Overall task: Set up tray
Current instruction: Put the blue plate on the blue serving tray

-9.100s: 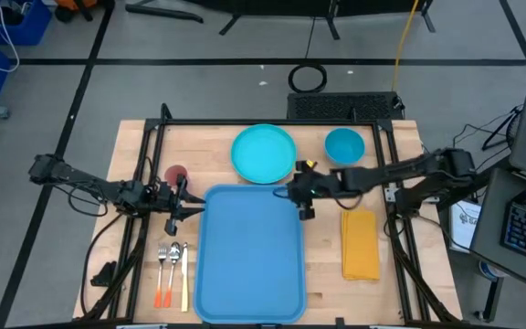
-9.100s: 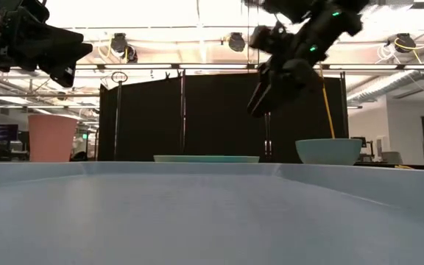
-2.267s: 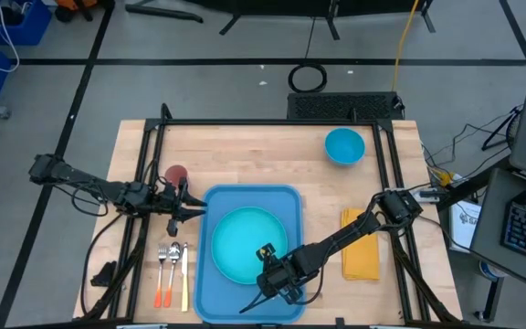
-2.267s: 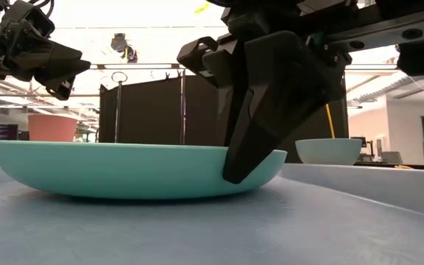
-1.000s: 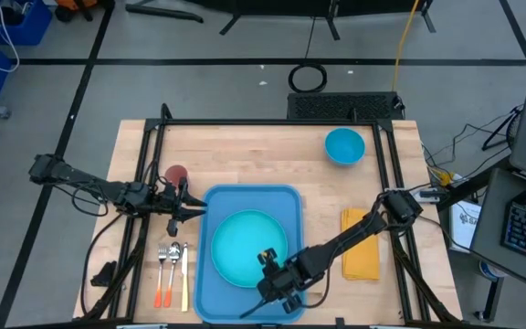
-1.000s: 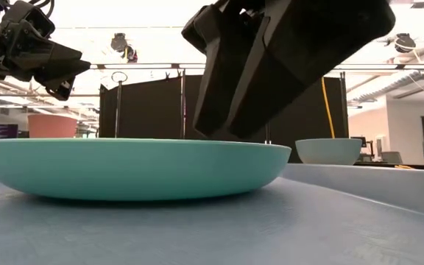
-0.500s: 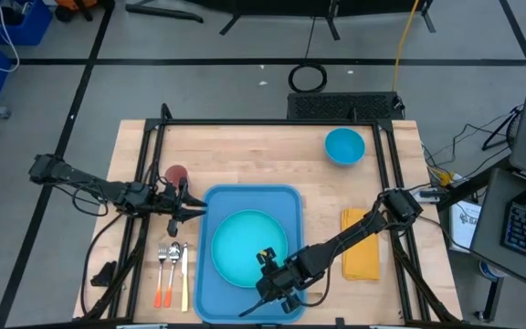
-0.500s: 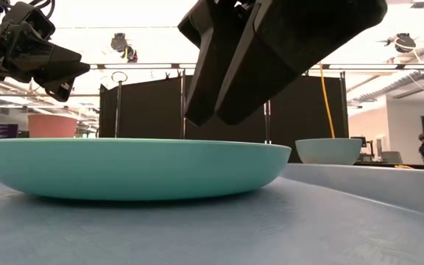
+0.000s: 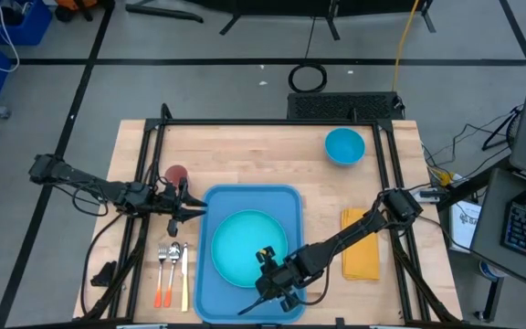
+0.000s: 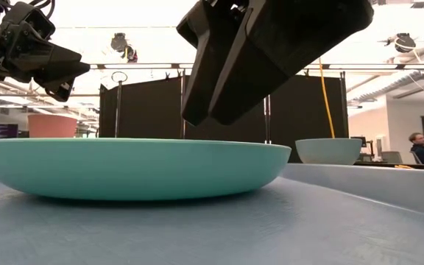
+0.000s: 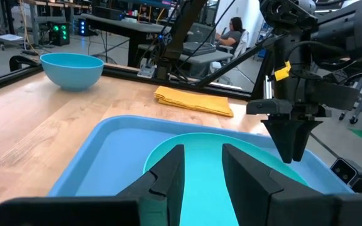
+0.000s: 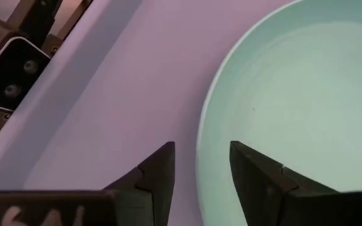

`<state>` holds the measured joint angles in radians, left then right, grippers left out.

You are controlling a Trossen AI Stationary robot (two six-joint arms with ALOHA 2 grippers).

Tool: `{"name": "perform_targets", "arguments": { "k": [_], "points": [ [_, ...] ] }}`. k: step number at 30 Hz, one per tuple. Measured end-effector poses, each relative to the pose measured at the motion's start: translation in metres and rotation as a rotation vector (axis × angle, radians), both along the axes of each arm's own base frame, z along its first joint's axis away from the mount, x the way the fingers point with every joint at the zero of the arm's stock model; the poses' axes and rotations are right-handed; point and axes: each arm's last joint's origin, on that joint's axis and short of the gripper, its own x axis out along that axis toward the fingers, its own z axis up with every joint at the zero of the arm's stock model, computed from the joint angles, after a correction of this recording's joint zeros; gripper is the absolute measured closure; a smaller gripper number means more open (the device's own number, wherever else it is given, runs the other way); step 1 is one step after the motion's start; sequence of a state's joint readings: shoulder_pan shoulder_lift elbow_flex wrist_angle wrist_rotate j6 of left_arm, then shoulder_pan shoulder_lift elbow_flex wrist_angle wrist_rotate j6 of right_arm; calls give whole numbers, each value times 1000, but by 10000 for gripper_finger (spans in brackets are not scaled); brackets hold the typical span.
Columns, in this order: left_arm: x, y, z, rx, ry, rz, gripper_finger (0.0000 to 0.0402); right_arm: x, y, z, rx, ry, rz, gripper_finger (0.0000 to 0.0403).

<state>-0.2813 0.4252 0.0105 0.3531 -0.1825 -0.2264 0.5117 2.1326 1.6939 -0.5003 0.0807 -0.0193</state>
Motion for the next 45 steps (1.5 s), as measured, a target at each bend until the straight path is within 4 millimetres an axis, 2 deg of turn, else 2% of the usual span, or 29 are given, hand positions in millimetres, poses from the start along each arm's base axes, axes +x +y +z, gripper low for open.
{"name": "perform_targets", "arguments": {
  "k": [9, 15, 25, 34, 45],
  "points": [
    [0, 0, -1, 5, 10, 0, 291, 0, 0, 0, 22, 6, -22, 268],
    [0, 0, -1, 5, 11, 0, 291, 2, 2, -11, 33, 34, -17, 267],
    [0, 0, -1, -1, 13, 2, 291, 4, 3, -17, 56, 51, -21, 282],
    [0, 0, -1, -1, 13, 2, 291, 4, 4, -16, 103, 60, -12, 302],
    [0, 0, -1, -4, 13, 2, 291, 4, 6, -15, 142, 75, -7, 303]
  ]
}}
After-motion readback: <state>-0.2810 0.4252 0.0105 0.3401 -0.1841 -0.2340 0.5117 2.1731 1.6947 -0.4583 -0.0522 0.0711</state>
